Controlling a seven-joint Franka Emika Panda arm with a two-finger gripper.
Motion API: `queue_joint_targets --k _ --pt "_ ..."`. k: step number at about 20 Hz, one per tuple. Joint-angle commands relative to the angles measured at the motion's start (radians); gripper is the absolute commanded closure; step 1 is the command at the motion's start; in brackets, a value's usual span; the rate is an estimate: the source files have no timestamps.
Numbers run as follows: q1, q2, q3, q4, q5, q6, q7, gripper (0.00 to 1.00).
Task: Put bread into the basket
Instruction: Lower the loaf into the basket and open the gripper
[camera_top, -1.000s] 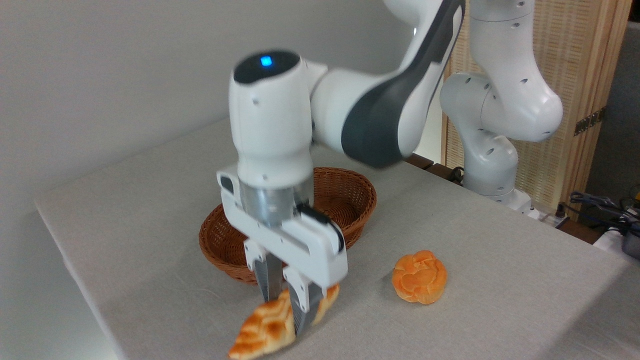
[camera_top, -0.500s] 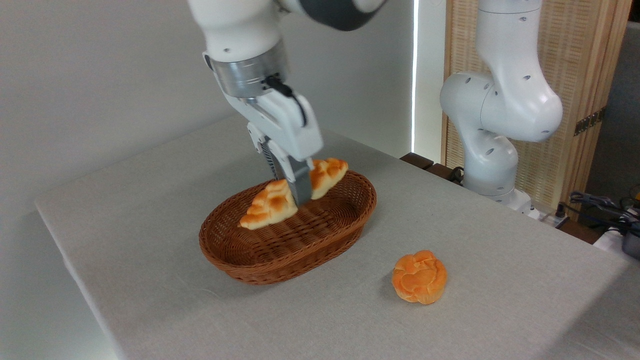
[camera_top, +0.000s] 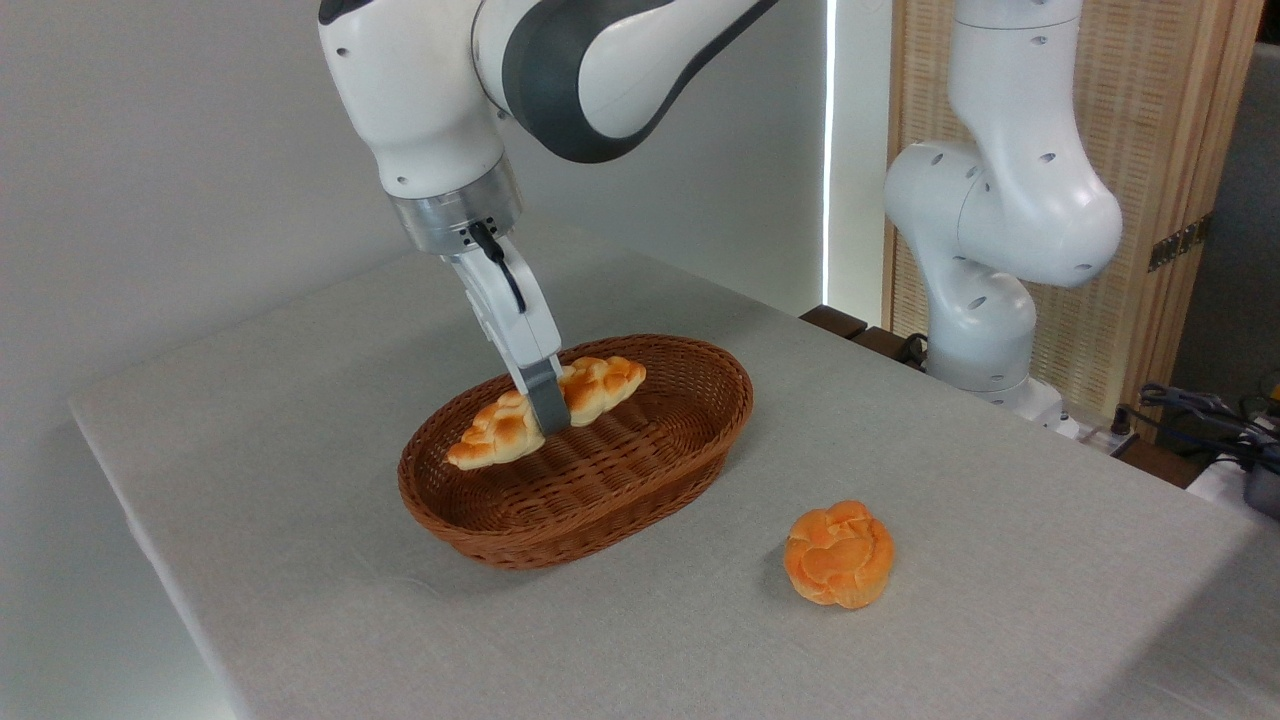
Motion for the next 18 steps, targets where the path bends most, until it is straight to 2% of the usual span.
queue_joint_targets --k 1,13,16,18 --pt "-0.004 -0.011 0.003 -0.016 -0.002 0.037 -0.001 0.00" --pt "0.005 -0.037 0.015 0.016 0.001 0.032 0.012 0.00" --pt "0.054 -0.075 0.019 0.072 0.077 0.023 0.001 0.00" --pt "0.096 -0.078 0.022 0.123 0.066 0.000 -0.014 0.00"
